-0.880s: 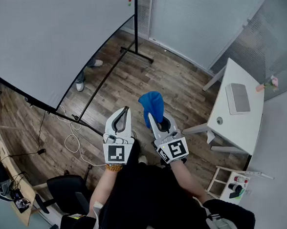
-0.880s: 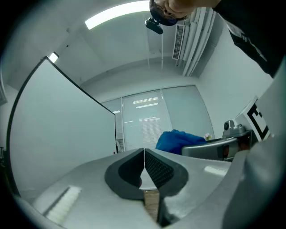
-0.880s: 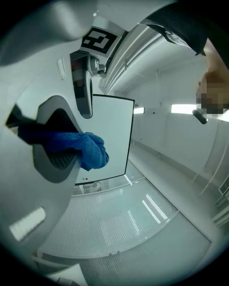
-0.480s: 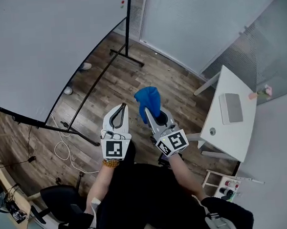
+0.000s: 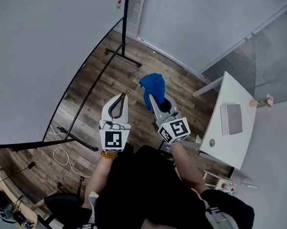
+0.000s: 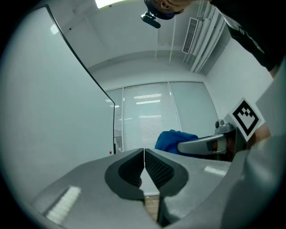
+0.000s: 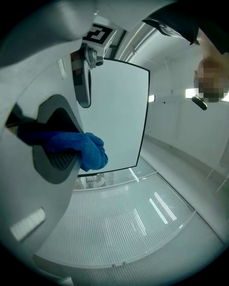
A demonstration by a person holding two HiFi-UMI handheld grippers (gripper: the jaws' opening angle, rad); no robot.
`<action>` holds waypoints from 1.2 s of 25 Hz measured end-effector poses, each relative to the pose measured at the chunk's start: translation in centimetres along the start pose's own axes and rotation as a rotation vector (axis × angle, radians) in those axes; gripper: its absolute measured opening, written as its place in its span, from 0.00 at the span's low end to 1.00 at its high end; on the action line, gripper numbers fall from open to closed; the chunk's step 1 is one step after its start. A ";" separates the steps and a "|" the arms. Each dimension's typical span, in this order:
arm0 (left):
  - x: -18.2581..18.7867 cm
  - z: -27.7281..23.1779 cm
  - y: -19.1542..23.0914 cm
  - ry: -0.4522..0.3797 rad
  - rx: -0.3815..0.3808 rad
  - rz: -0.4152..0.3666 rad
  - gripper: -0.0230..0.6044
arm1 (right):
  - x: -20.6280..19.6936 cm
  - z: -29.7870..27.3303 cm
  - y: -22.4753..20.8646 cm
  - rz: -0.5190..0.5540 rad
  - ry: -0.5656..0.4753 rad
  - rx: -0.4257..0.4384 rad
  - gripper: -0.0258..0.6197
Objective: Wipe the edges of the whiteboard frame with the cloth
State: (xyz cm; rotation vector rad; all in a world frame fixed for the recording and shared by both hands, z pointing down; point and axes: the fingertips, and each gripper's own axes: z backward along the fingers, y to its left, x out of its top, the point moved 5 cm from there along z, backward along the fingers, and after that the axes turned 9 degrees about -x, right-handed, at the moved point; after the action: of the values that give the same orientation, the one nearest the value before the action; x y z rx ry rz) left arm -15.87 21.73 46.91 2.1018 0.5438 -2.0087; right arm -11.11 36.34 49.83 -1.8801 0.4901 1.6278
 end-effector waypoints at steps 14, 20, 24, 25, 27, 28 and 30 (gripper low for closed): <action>-3.7 -15.4 4.6 0.128 0.081 -0.041 0.04 | -1.6 -15.6 -14.2 -0.090 0.085 0.092 0.16; -4.4 -21.7 5.6 0.182 0.155 -0.050 0.04 | -3.1 -24.2 -20.7 -0.172 0.173 0.152 0.17; -5.2 -24.9 6.5 0.211 0.194 -0.048 0.04 | -4.9 -29.9 -23.1 -0.229 0.223 0.194 0.17; -5.4 -25.5 6.9 0.216 0.201 -0.049 0.04 | -5.3 -31.2 -23.4 -0.233 0.231 0.208 0.17; -5.9 -26.8 8.2 0.221 0.213 -0.053 0.04 | -5.8 -33.9 -23.7 -0.225 0.235 0.245 0.17; -6.2 -27.4 8.9 0.222 0.220 -0.052 0.04 | -6.0 -35.1 -23.8 -0.216 0.232 0.268 0.17; -7.0 -28.7 10.4 0.225 0.235 -0.048 0.04 | -6.4 -37.5 -24.0 -0.189 0.222 0.320 0.17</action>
State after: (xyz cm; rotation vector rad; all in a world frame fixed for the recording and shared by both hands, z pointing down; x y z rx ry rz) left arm 14.49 22.08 54.62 2.4971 0.4115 -1.9572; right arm 31.21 29.40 63.48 -1.8089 0.6063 1.1500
